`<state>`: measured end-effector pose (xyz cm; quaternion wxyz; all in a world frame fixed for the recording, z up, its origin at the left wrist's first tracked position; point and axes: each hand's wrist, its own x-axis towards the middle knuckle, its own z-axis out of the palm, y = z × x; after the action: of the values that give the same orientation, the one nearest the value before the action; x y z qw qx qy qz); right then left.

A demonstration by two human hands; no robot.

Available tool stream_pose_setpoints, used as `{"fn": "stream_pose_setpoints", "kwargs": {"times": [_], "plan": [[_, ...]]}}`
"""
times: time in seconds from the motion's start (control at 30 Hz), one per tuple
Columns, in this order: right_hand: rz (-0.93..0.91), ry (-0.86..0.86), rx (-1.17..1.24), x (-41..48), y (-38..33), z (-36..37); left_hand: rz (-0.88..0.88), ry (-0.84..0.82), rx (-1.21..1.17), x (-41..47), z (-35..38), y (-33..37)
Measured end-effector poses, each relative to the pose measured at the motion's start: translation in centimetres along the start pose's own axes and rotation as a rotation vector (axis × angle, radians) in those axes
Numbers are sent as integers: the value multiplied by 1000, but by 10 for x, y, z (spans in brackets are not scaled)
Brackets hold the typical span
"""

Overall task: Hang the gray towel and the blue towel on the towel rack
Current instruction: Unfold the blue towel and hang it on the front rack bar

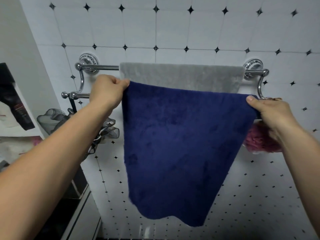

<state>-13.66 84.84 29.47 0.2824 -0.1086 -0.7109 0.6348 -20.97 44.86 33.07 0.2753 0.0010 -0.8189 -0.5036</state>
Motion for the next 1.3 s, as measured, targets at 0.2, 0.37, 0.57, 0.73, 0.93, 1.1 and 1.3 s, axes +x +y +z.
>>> {"fn": "stream_pose_setpoints", "kwargs": {"times": [0.2, 0.37, 0.57, 0.73, 0.93, 1.1, 1.3], "plan": [[133, -201, 82, -5, 22, -4, -44, 44, -31, -47, 19, -16], [152, -256, 121, -4, 24, -3, -178, -81, -469, -62, 22, -31], [189, -217, 161, -5, 23, 4, -70, -51, -434, -56, 15, -29], [143, -159, 160, -6, 17, 6, -137, -107, -494, -52, 12, -20], [-265, 311, -613, -6, -7, 1, -398, -412, -723, -38, -2, -18], [-705, -114, -1208, 14, -38, 22, -433, -390, -677, -26, -7, -12], [-729, -263, -1217, 35, -46, 19, -461, -268, -650, -20, -7, -14]]}}
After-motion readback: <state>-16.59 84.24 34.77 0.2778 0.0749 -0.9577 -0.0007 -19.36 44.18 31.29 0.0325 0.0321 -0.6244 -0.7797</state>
